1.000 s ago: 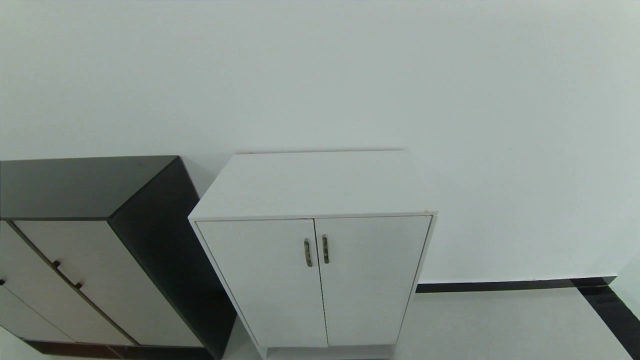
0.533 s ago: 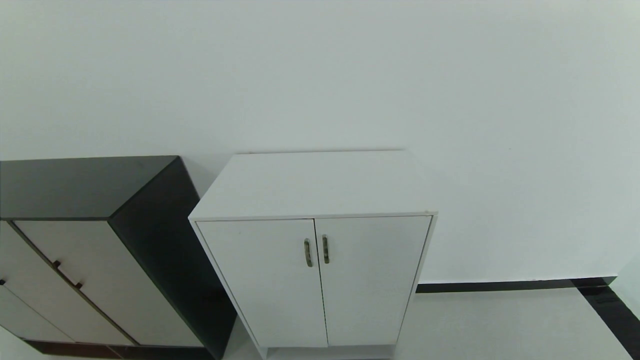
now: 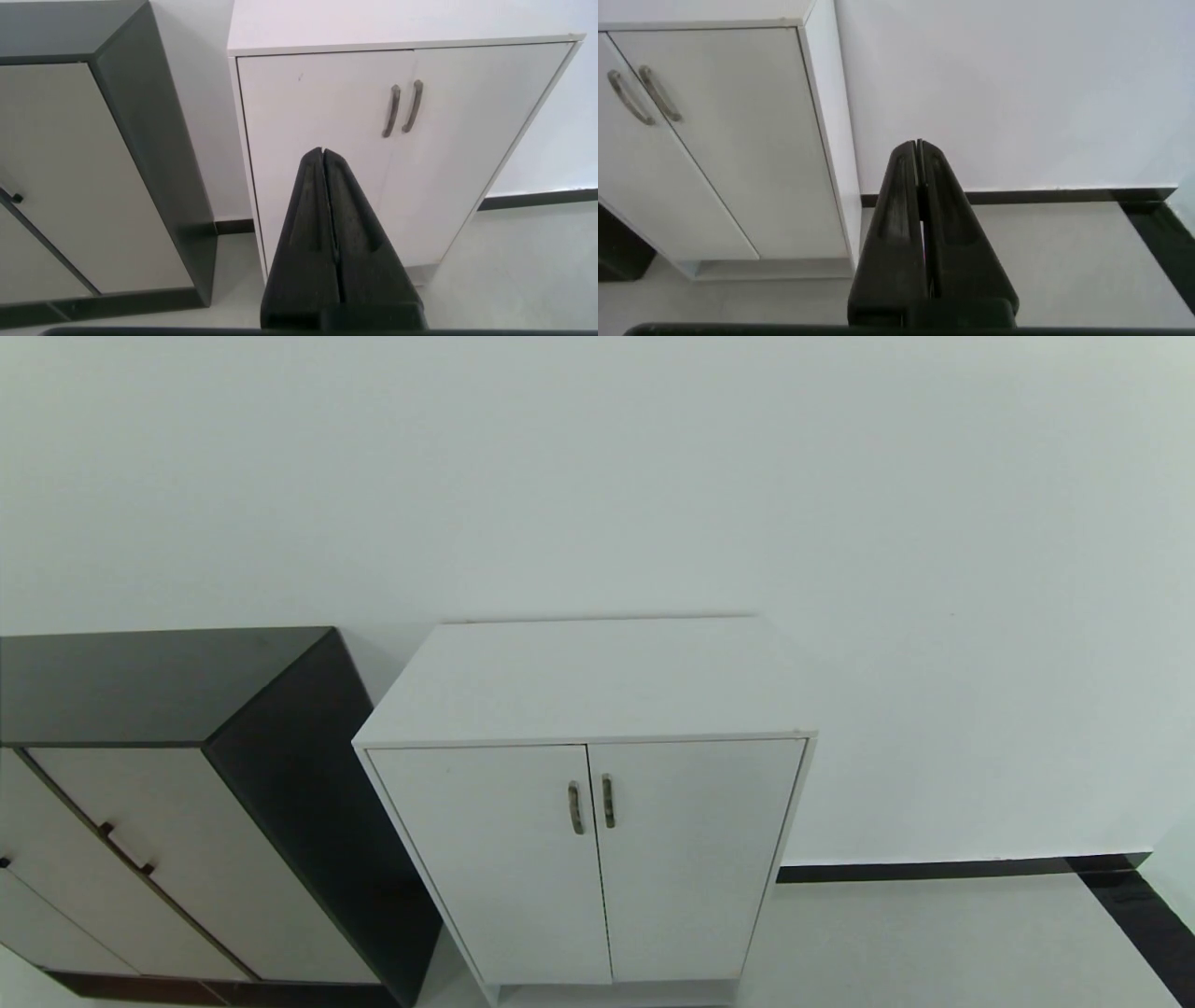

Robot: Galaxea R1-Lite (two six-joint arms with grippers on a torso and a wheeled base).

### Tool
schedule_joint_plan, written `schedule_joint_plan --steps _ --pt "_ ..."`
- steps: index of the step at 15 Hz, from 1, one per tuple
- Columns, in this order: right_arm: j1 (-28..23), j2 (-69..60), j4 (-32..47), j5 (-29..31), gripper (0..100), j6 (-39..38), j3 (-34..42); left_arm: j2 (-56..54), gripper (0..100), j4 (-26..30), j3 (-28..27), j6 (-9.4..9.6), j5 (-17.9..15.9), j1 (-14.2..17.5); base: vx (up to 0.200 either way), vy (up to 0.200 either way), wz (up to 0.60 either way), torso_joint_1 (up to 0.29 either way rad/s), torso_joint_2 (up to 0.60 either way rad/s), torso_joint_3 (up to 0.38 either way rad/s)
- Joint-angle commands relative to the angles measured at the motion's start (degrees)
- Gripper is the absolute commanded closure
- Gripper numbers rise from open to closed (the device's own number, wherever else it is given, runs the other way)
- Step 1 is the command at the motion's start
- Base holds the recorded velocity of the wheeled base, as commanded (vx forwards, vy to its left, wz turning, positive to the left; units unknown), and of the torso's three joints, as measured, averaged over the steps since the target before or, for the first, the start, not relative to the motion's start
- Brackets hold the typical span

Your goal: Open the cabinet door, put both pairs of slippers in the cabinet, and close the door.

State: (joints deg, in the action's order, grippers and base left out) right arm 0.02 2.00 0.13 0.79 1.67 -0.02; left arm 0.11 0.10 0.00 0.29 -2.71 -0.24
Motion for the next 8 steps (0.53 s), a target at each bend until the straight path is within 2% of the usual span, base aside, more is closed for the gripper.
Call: schedule_joint_plan --steps 1,8 --pt "-0.2 -2.0 0.04 0.0 100 0.0 0.02 0.07 100 -0.01 0.0 0.06 -0.02 -0.02 0.0 0.0 0.0 0.0 0.0 0.0" --pt "-0.11 -1.91 -0.05 -0.88 100 -0.09 0.02 0.07 100 -0.01 0.0 0.23 0.07 -0.02 0.0 0.0 0.0 0.0 0.0 0.0"
